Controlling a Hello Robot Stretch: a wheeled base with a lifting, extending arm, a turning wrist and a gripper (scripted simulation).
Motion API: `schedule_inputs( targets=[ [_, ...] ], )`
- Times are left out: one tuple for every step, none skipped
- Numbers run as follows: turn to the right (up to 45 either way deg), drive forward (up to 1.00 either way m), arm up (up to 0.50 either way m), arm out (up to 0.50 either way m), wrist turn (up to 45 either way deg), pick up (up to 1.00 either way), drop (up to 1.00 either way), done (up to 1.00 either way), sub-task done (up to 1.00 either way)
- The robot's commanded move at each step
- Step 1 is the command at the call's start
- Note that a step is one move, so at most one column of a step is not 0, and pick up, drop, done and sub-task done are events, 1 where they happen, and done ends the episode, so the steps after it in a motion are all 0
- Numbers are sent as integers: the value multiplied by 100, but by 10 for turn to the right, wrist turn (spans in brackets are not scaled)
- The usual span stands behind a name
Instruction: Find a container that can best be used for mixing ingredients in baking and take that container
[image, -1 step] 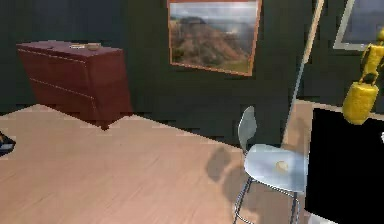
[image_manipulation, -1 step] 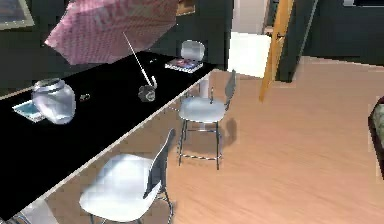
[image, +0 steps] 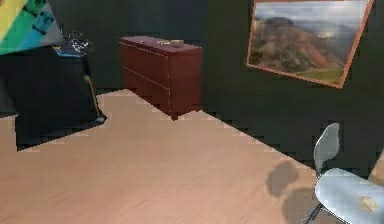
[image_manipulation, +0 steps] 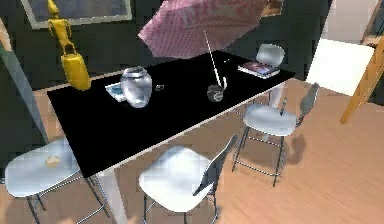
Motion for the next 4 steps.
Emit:
schedule_inputs(
  targets=[
    [-30, 0, 0, 0, 0, 0, 0, 0, 0],
    [0, 100, 0, 0, 0, 0, 0, 0, 0],
    [0, 100, 0, 0, 0, 0, 0, 0, 0],
    [-450, 0, 0, 0, 0, 0, 0, 0, 0]
  ],
)
